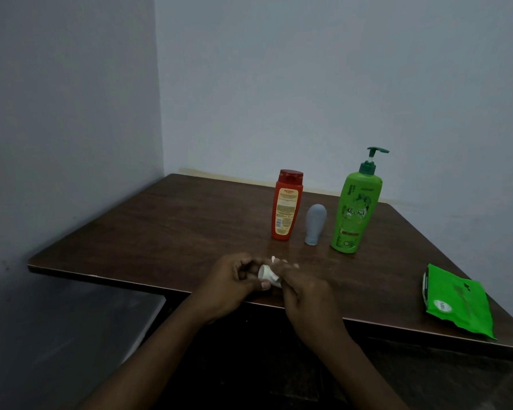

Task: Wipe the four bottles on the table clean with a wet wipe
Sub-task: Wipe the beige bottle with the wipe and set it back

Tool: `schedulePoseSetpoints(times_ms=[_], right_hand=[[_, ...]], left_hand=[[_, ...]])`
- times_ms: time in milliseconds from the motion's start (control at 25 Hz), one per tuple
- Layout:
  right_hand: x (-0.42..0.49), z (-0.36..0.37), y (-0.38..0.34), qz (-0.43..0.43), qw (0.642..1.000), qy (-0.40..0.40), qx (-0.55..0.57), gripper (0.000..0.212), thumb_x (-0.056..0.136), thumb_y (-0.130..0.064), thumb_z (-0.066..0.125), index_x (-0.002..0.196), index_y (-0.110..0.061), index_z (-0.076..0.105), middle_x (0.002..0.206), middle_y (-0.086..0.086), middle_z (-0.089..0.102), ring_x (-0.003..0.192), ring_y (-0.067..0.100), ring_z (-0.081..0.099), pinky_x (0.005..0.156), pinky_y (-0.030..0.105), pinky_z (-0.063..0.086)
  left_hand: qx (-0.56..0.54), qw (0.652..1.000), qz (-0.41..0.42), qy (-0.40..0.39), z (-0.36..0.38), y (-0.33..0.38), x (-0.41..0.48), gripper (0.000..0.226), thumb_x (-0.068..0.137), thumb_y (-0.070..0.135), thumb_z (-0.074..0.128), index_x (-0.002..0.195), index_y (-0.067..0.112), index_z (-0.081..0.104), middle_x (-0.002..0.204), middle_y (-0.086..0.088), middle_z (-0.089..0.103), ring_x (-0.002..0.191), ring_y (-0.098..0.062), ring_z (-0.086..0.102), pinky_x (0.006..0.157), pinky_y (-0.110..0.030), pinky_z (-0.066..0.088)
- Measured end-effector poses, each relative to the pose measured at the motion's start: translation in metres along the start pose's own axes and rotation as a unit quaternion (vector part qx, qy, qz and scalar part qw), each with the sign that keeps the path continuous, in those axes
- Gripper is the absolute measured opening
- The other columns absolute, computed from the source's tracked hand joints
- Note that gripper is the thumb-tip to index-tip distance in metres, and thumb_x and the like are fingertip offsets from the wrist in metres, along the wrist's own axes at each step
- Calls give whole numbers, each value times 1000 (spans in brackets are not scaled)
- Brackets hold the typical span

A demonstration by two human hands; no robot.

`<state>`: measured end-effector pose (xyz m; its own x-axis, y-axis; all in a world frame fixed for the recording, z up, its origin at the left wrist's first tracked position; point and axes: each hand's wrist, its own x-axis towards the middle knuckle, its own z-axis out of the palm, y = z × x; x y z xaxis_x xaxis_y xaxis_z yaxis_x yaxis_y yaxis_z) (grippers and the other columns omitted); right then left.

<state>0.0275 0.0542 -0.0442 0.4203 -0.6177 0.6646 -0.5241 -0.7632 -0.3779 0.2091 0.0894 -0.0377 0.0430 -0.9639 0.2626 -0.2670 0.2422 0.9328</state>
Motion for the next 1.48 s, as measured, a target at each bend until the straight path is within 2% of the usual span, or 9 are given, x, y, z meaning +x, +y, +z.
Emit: schedulePoseSetpoints(times_ms=[120, 240, 400, 760, 880, 1040, 1160, 1280, 1480], right_hand=[[-9, -7, 12, -52, 995, -50, -68, 49, 85, -2, 60, 130, -20, 62, 135, -2, 61, 125, 9, 55, 106, 29, 45], [-17, -21, 23, -77, 987, -66, -126, 52, 78, -5, 62, 128, -20, 63, 130, -1, 64, 120, 12, 60, 103, 25, 45], [-14, -35, 28, 12, 986, -47, -161, 39, 80, -9, 64, 115, -26, 68, 104, -3, 74, 90, 15, 70, 77, 27, 55], [8, -23, -8, 4, 999, -43, -14, 34, 90, -18, 54, 120, -25, 67, 120, -11, 69, 107, -1, 61, 92, 23, 51], [11, -29, -7, 6, 997, -40, 62, 24, 94, -22, 58, 113, -24, 72, 116, -17, 69, 107, -9, 59, 96, 15, 45], [18, -25, -4, -6, 999, -30, 19, 20, 90, -17, 65, 106, -24, 74, 109, -12, 72, 102, -3, 63, 91, 17, 48], [18, -25, 2, -11, 999, -43, 0, 19, 88, -18, 67, 104, -24, 74, 108, -12, 72, 99, -3, 62, 88, 18, 49], [17, -33, 7, -5, 998, -53, -14, 21, 88, -22, 68, 108, -27, 73, 109, -14, 72, 97, -7, 59, 85, 4, 41], [7, -48, 21, 5, 999, -48, 2, 21, 88, -23, 70, 109, -28, 73, 109, -16, 72, 98, -6, 63, 85, 15, 49]], left_hand=[[6, 1000, -14, 9, 1, -1, 3, 26, 90, 2, 74, 111, 18, 75, 100, -3, 81, 94, -20, 78, 88, -33, 61], [11, 999, -31, 13, 2, 0, 3, 20, 94, 9, 72, 110, 21, 74, 93, 0, 80, 87, -16, 78, 83, -30, 60], [35, 998, -41, 15, 3, 1, 0, 14, 97, 21, 70, 109, 25, 74, 88, 2, 80, 84, -11, 76, 81, -28, 58], [56, 998, -16, 10, 4, 8, -1, 20, 100, 29, 64, 96, 18, 80, 81, -11, 78, 74, -18, 71, 84, -46, 56], [50, 998, -19, 12, 2, 10, 1, 20, 100, 32, 65, 92, 22, 80, 76, -9, 77, 71, -16, 70, 79, -42, 56], [31, 999, -26, 4, 4, 14, 0, 22, 101, 26, 63, 88, 23, 81, 72, 1, 77, 69, -12, 69, 73, -26, 53], [35, 999, -28, 2, 5, 11, 2, 23, 101, 29, 63, 91, 18, 80, 77, -13, 77, 69, -14, 70, 76, -32, 54], [30, 999, -42, 8, 5, 6, 5, 24, 102, 28, 62, 94, 12, 77, 83, -20, 76, 69, -15, 69, 75, -34, 54], [31, 998, -50, 5, 6, 3, 8, 23, 102, 29, 61, 100, 12, 76, 86, -19, 76, 68, -14, 69, 72, -30, 55]])
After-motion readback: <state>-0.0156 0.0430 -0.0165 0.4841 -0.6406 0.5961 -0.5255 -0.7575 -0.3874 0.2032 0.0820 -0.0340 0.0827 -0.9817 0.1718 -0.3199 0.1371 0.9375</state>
